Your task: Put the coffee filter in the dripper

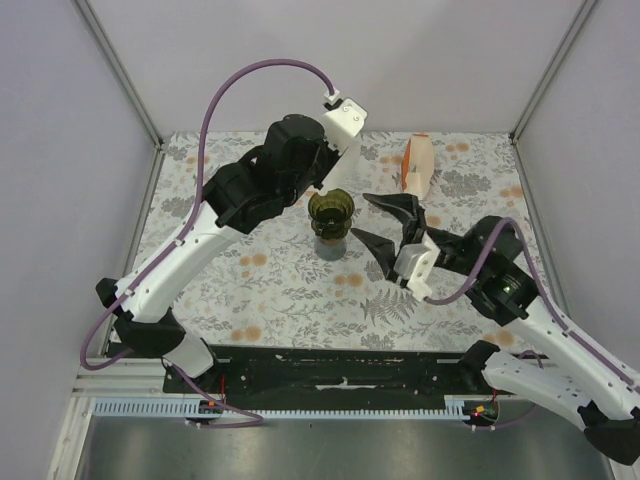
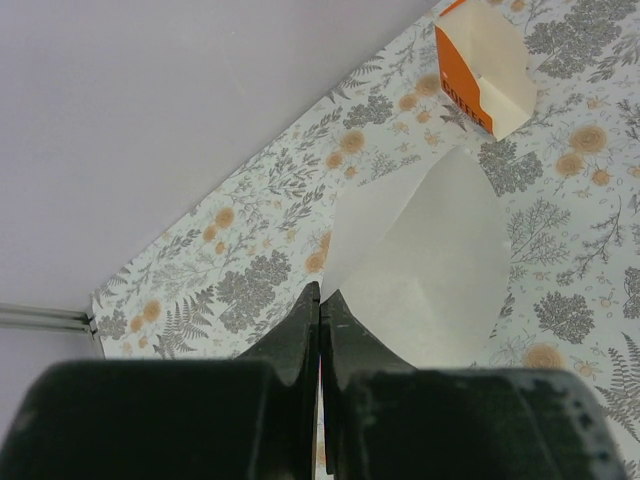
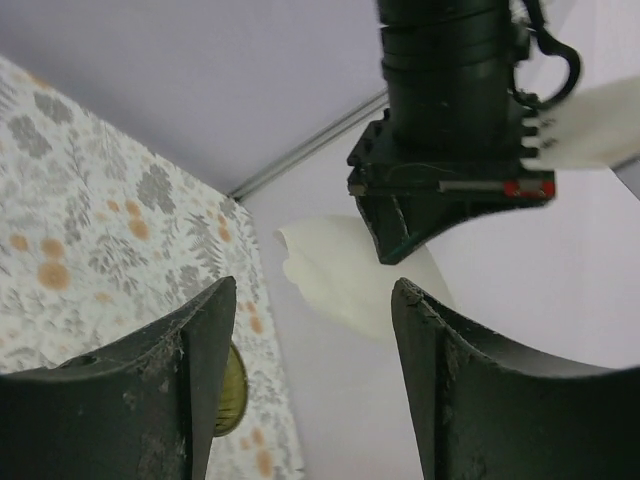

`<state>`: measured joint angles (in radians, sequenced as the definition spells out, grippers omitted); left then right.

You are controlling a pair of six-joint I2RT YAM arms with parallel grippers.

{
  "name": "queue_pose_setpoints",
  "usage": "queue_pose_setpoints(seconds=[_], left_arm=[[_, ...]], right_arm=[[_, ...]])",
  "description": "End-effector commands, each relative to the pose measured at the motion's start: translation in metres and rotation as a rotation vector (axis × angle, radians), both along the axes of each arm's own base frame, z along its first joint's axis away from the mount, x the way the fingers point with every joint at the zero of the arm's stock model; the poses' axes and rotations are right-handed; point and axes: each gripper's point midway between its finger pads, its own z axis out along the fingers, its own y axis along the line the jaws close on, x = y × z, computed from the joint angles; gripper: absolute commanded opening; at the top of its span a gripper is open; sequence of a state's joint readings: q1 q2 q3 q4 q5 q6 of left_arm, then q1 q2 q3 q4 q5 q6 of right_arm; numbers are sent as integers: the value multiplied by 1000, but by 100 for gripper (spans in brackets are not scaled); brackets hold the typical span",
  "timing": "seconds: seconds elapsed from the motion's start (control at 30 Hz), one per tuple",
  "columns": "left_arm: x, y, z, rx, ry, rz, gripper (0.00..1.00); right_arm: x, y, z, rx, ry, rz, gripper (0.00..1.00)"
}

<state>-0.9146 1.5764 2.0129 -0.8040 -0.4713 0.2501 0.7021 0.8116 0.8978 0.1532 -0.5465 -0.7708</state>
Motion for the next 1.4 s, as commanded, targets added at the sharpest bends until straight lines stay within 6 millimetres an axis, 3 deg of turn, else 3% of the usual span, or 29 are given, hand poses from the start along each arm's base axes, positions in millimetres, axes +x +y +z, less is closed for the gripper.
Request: queue_pose_setpoints(seconds=[0.0,0.13,0.4,0.53,0.67,0.77,0.87,0.93,1.13,1.37], left_arm=[[-6,-4,3,-60,34,-19,2],[-8,-6,0,-61,50,-33,2],[-12,-11,-5,-68,81,-59,2],[-13,-11,-3,-77,84,-59,2],[-12,-8,3,-94,81,-61,2],[-5,-1,1,-87,86,-39,2],[8,12,0,-84,99,-8,2],[13,17,-6,-63,120,2,2],[6,14,-32,12,200,-60,2],[13,20,-67,51,297,-62,2]], right_arm=[[20,20,-1,-247,-390,-71,71],[38,32,3,-330,-497,-125,71],[81,45,-16,-492,-558,-232,70],[96,49,-26,-563,-561,-254,58],[108,48,-34,-613,-564,-297,40],[104,47,-35,-602,-512,-275,19],[85,49,-38,-570,-392,-182,1],[76,51,-41,-550,-314,-130,0],[48,55,-69,-518,-18,45,0],[39,47,-77,-462,135,195,0]])
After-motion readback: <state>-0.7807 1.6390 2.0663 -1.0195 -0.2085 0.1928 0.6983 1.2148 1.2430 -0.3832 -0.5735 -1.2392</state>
